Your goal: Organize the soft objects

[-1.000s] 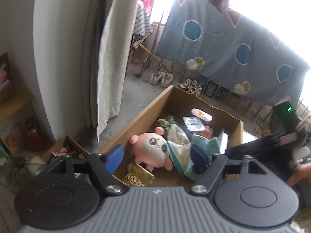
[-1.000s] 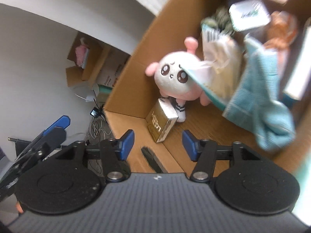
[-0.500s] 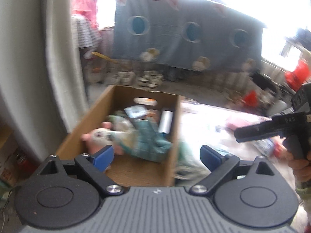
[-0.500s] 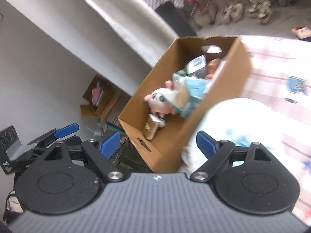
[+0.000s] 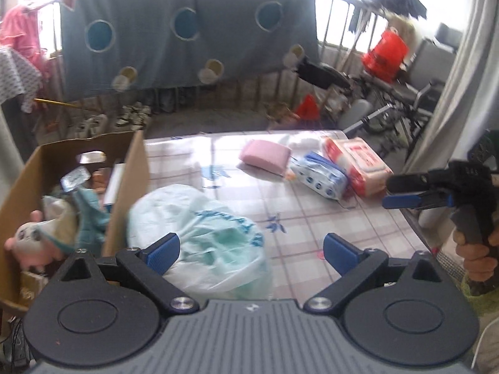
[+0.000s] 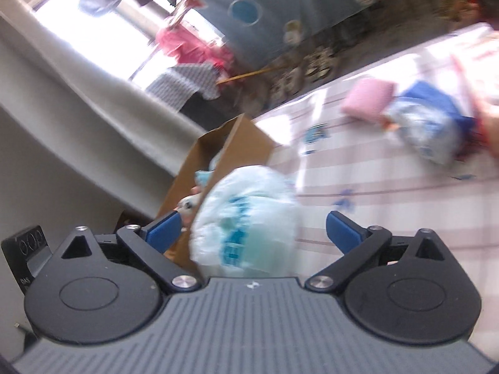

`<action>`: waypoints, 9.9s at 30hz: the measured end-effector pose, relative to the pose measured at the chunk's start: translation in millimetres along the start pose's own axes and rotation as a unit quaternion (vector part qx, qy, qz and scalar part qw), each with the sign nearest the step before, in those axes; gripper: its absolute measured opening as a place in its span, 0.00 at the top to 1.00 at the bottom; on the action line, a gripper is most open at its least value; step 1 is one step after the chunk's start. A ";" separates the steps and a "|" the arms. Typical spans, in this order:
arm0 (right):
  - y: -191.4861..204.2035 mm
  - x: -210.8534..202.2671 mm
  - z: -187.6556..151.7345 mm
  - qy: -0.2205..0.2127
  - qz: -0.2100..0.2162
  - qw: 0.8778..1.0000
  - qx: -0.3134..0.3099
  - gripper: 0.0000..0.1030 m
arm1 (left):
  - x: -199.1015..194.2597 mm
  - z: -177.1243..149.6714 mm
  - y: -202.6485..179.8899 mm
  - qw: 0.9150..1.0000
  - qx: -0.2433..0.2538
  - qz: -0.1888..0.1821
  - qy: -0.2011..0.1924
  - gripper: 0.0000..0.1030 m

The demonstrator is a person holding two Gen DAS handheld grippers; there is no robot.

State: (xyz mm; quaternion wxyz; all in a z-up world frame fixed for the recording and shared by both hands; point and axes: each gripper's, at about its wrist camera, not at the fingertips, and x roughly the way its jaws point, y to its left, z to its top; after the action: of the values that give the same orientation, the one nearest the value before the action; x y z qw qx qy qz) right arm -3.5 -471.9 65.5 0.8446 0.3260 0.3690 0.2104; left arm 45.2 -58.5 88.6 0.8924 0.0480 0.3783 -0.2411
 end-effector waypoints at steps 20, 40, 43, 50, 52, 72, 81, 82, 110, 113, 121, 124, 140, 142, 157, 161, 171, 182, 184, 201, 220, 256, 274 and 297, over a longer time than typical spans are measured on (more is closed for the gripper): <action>-38.6 55.4 57.2 -0.006 -0.154 0.973 -0.175 0.01 | 156.6 145.6 -35.2 0.992 -0.028 0.010 0.126 0.04; -121.8 210.0 132.3 0.177 -0.249 0.933 -0.190 0.25 | 215.8 150.4 1.4 0.979 -0.115 0.025 0.164 0.10; -107.9 209.3 112.5 0.202 -0.195 0.945 -0.166 0.24 | 207.5 150.7 6.1 0.982 -0.113 0.021 0.152 0.10; -71.6 208.1 116.8 0.196 -0.089 0.961 -0.172 0.04 | 198.4 147.8 25.3 0.981 -0.133 0.019 0.143 0.10; -68.9 213.3 136.9 0.155 -0.113 0.960 -0.204 0.01 | 194.5 147.8 31.8 0.980 -0.140 0.022 0.139 0.09; -110.3 318.1 154.2 0.185 -0.215 0.914 -0.289 0.20 | 151.2 139.9 58.5 0.973 -0.199 0.027 0.118 0.07; -119.2 184.3 119.9 0.140 -0.154 0.969 -0.134 0.20 | 89.6 104.1 18.3 0.978 -0.186 -0.021 0.090 0.07; -119.4 172.0 110.5 0.134 -0.144 0.973 -0.121 0.20 | 82.3 97.5 11.2 0.979 -0.180 -0.024 0.088 0.07; -175.0 69.3 47.7 -0.028 -0.044 0.999 0.007 0.20 | 173.4 21.9 -95.4 0.977 -0.175 -0.027 0.123 0.10; -176.5 75.5 39.7 -0.016 -0.066 0.998 -0.010 0.20 | 193.0 25.5 -86.5 0.970 -0.203 -0.004 0.131 0.10; -182.0 74.4 36.2 -0.016 -0.060 0.998 -0.005 0.19 | 239.6 26.1 -69.2 0.948 -0.264 0.026 0.177 0.09; -179.3 74.2 37.0 -0.012 -0.057 0.998 -0.008 0.19 | 252.8 26.3 -65.3 0.938 -0.291 0.034 0.185 0.05; -187.0 82.5 33.2 -0.002 -0.063 0.998 0.011 0.19 | 269.0 23.3 -84.6 0.961 -0.194 0.051 0.191 0.25; -186.9 85.2 32.5 0.002 -0.065 0.998 0.012 0.19 | 270.7 23.8 -85.6 0.960 -0.191 0.057 0.197 0.18; -181.1 97.5 28.2 0.016 -0.077 0.997 -0.005 0.20 | 265.3 8.0 -97.2 0.969 -0.155 0.060 0.182 0.25; -177.8 96.8 24.4 0.017 -0.075 0.997 0.000 0.20 | 250.2 -3.4 -96.3 0.970 -0.162 0.042 0.178 0.27; -149.4 91.2 19.2 0.026 -0.056 0.998 0.032 0.20 | 166.8 2.3 -90.4 0.981 -0.158 -0.037 0.106 0.27; -0.4 86.0 91.0 -0.006 0.003 0.999 -0.049 0.20 | 34.8 61.1 2.9 0.983 -0.180 -0.033 -0.024 0.27; 35.4 100.2 102.9 0.001 0.022 0.997 -0.069 0.20 | 14.0 64.1 29.1 0.981 -0.192 -0.015 -0.040 0.27; 252.9 348.3 67.5 0.195 0.134 0.966 -0.103 0.20 | -3.7 0.0 232.2 0.939 -0.324 0.118 0.020 0.27; 225.8 404.0 49.9 0.252 0.070 0.960 -0.100 0.19 | 82.4 -55.8 288.0 0.906 -0.372 0.126 0.156 0.26; 208.3 434.0 7.9 0.310 0.108 0.942 0.072 0.17 | -22.2 -32.8 229.4 0.962 -0.273 0.009 -0.021 0.29; 203.6 427.0 13.5 0.313 0.134 0.939 0.052 0.15 | -3.1 -32.7 229.6 0.967 -0.253 0.006 -0.011 0.73; 166.5 366.3 63.3 0.221 0.135 0.965 0.035 0.08 | 82.8 -34.5 245.1 0.976 -0.131 -0.035 0.168 0.73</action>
State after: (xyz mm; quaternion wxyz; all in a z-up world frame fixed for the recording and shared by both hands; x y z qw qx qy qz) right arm 259.7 -162.3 37.6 0.6936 0.3474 0.5062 0.3767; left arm 186.6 133.7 -17.4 0.8055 -0.0429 0.5529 -0.2089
